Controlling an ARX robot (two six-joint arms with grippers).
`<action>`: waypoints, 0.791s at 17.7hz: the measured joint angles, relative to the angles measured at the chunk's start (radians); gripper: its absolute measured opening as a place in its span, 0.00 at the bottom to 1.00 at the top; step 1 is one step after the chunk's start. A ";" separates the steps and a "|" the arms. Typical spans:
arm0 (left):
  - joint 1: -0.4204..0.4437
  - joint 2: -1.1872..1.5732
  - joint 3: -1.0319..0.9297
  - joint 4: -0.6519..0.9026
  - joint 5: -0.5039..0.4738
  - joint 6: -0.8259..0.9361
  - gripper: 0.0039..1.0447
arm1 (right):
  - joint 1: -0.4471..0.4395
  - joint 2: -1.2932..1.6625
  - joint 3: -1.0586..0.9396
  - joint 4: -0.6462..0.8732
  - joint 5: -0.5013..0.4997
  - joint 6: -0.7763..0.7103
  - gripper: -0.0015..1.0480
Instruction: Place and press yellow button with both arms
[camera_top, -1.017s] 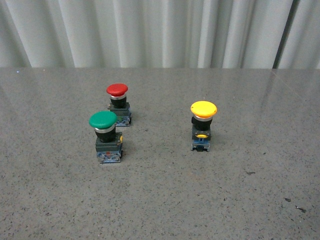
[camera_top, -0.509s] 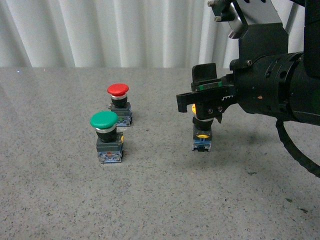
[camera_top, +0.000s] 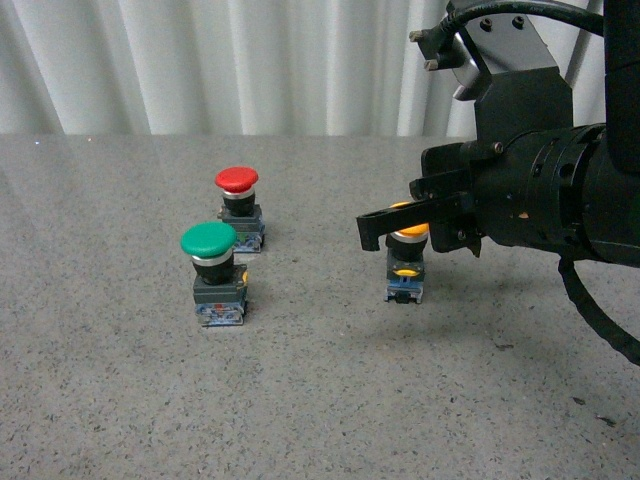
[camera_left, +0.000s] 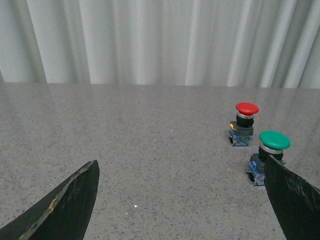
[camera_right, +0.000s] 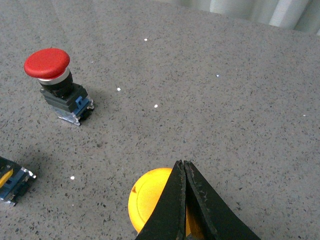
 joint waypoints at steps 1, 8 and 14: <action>0.000 0.000 0.000 0.000 0.000 0.000 0.94 | 0.002 0.003 -0.002 -0.002 0.000 -0.002 0.02; 0.000 0.000 0.000 0.000 0.000 0.000 0.94 | 0.000 0.041 0.006 -0.018 0.015 -0.027 0.02; 0.000 0.000 0.000 0.000 0.000 0.000 0.94 | 0.001 0.018 -0.009 -0.020 0.006 -0.044 0.02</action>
